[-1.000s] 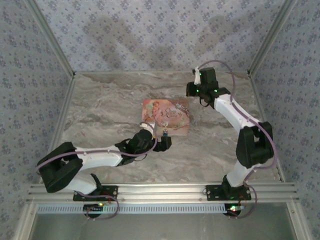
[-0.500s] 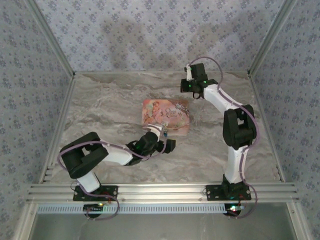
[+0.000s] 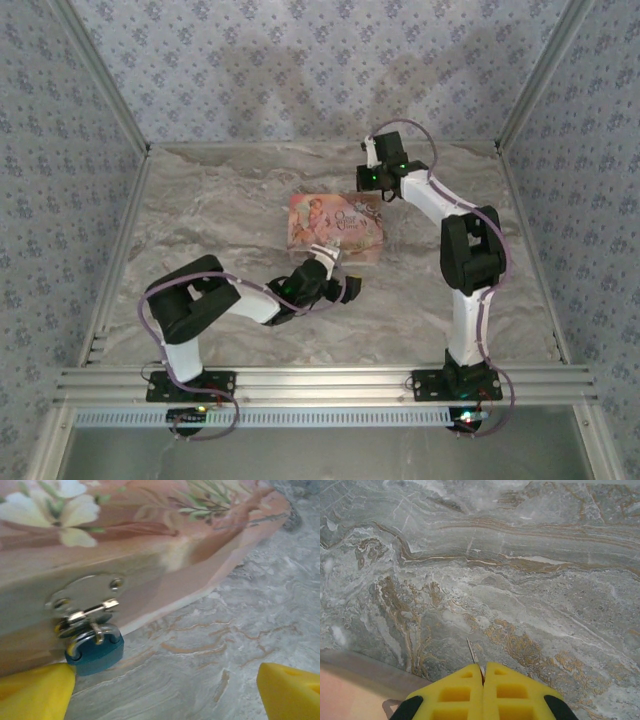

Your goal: Unlock a padlock with a key

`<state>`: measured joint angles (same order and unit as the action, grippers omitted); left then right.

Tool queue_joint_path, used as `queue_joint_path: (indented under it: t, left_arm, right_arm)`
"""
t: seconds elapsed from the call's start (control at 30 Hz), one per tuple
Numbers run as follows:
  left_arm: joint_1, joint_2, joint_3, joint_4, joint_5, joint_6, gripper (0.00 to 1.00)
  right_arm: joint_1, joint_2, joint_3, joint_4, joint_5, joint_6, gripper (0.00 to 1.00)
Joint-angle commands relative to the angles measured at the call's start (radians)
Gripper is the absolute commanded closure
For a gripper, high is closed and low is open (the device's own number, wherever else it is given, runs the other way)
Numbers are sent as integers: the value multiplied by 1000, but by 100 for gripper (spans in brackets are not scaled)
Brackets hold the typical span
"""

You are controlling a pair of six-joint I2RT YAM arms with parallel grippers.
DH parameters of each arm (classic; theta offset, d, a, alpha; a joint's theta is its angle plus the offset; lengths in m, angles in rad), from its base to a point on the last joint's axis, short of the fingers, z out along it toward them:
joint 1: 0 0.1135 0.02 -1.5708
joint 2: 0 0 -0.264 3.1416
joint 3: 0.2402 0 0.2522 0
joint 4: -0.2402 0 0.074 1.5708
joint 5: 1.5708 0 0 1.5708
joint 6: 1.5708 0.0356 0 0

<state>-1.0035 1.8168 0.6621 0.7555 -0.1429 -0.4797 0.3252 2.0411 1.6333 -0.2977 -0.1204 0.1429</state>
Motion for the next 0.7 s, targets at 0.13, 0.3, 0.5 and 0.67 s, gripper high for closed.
queue_joint_path:
  t: [0.13,0.3,0.5,0.67]
  left_arm:
    - [27,32,8,189,146,43,11]
    - [80,42,-9,290,262,-7,17]
    - [113,56,-30,375,326,-61,20]
    - [119,93,-26,425,343,-102,22]
  right_arm:
    - [13,24,-3,-17,-24,-23,100]
    - [19,13,-27,-11,-17,-32,100]
    - [19,10,-34,-12,-16,-34,100]
    - [22,4,-37,-10,-19,-29,100]
